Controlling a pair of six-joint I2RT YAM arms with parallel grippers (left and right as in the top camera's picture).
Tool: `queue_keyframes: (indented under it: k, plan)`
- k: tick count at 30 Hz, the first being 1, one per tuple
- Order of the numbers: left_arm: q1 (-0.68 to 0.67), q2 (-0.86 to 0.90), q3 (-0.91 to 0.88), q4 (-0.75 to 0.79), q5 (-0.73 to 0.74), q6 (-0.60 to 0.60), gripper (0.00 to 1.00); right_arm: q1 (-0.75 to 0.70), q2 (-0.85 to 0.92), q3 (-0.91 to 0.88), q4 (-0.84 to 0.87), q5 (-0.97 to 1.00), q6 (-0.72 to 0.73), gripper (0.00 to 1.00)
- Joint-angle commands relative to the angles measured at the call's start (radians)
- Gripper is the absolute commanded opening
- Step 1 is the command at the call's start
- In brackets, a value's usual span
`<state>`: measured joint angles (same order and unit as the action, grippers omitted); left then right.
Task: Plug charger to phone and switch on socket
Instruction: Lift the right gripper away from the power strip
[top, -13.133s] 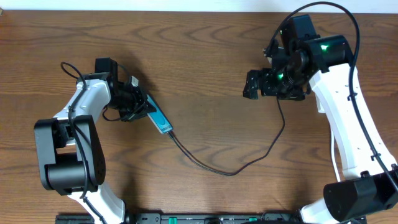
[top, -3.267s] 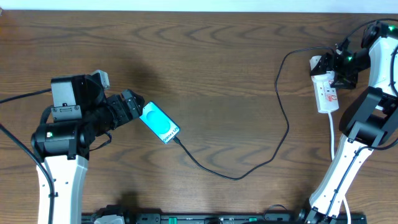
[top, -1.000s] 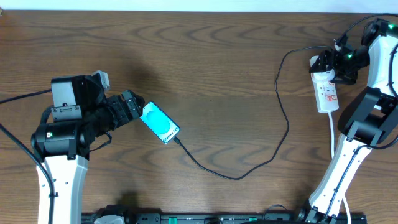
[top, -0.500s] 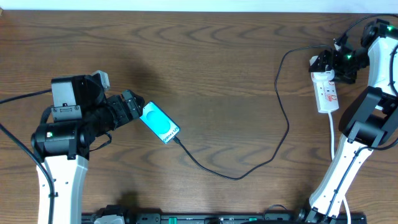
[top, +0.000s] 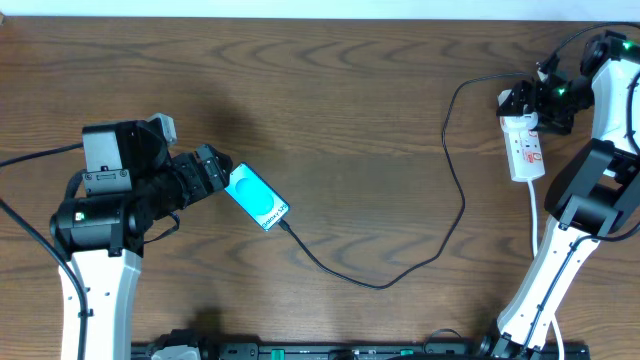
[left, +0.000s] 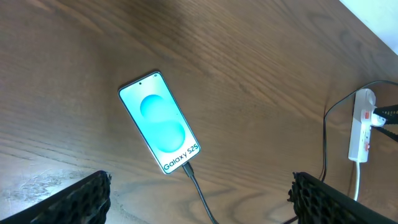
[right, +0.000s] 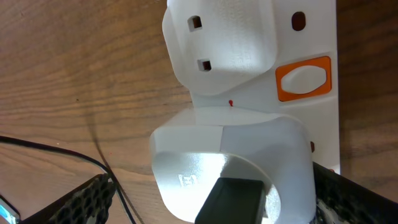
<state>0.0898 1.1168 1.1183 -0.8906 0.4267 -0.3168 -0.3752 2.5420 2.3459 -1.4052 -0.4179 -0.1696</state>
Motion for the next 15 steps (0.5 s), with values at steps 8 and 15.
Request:
queue_keyframes:
  k: [8,15]
  plan:
    - [0.003,0.006,-0.006,-0.007,-0.011,0.003,0.93,0.042,0.052,-0.053,-0.085,-0.063,0.018,0.93]
    - [0.003,0.006,-0.006,-0.006,-0.013,0.002,0.92,0.039,0.052,-0.053,-0.08,-0.058,0.018,0.93]
